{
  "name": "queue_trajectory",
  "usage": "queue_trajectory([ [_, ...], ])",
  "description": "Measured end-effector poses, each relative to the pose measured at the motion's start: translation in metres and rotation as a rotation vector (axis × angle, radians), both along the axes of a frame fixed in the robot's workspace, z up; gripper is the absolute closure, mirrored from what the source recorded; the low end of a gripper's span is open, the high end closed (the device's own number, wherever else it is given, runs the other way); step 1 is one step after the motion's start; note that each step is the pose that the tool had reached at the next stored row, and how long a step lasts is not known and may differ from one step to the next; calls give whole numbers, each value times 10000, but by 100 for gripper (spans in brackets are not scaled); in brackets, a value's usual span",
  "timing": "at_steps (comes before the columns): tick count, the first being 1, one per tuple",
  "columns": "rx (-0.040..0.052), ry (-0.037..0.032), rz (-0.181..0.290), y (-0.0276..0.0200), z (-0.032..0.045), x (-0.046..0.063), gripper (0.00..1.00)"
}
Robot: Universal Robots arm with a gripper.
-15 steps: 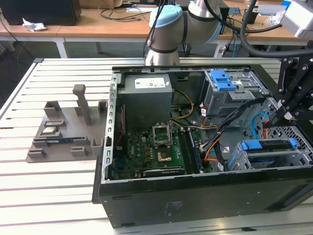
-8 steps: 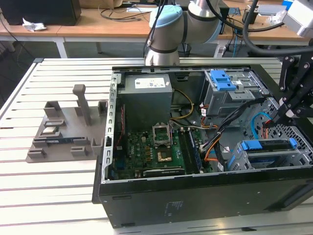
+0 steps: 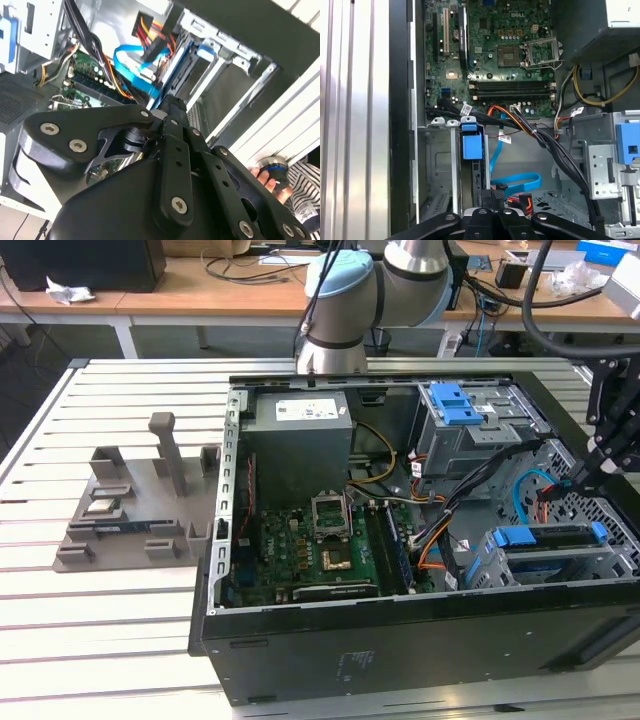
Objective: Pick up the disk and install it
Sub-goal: 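Insert the disk into the insertion slot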
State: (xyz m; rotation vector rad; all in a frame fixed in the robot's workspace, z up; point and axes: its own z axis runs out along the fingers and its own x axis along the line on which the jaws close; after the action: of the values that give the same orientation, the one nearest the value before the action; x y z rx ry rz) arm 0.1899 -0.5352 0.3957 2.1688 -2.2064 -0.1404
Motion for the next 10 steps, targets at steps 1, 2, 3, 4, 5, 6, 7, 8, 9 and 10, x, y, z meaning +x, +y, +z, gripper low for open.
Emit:
queue_trajectory([
  [1,-2,2,2,11,-4,29,89],
  [2,-1,5,5,22,-14,61,89],
  [3,-3,5,5,26,-22,71,89],
  [4,-4,6,5,29,-32,78,89],
  [5,-7,6,3,29,-34,78,89],
  [6,-4,6,4,29,-36,78,89],
  [7,-4,6,5,29,-36,79,89],
  [8,-4,6,4,29,-36,79,89],
  [9,-4,6,4,29,-37,79,89],
  [10,-4,5,5,29,-37,79,89],
])
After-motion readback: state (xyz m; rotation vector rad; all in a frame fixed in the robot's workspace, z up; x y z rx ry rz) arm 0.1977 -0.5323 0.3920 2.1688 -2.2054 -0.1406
